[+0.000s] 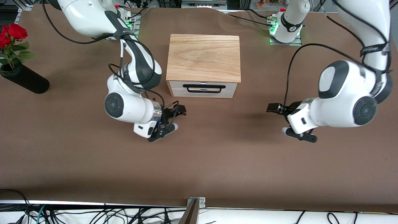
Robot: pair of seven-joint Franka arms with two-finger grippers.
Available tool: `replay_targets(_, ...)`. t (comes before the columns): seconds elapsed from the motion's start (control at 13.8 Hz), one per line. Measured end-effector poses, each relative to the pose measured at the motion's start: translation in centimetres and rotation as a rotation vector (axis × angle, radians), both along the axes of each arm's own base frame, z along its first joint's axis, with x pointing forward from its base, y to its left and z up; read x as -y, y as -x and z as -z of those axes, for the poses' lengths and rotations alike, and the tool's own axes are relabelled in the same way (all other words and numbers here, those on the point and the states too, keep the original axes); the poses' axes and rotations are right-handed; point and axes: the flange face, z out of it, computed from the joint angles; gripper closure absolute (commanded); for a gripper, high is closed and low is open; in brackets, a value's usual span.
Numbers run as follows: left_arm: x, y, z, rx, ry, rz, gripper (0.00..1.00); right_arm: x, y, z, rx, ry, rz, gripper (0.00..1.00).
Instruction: Close drawer with both arms simultaneously
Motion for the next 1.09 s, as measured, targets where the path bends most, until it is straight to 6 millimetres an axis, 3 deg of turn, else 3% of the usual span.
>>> replay_targets(0.36,-2.3,0.3,-7.3,0.167,-0.174,0.025,0.0,9.2,-4.8,-2.1,0.129,0.177,0.092,0.0)
replay_targets(0.65,-7.0,1.4,-14.0,0.27,-0.209,-0.058,0.0,16.9,-7.0,-5.2,0.202,0.28,0.19,0.0)
replay_targets(0.8,-8.4,2.9,-15.8,0.277,-0.217,-0.08,0.0,19.0,-7.0,-9.1,0.254,0.284,0.223,0.0)
replay_targets(0.94,-9.5,4.6,-15.6,0.251,-0.228,-0.092,0.0,20.6,-6.1,-13.8,0.289,0.276,0.248,0.0)
replay_targets(1.09,-10.1,6.3,-14.7,0.219,-0.232,-0.098,0.0,23.8,-4.5,-17.7,0.296,0.265,0.29,0.0)
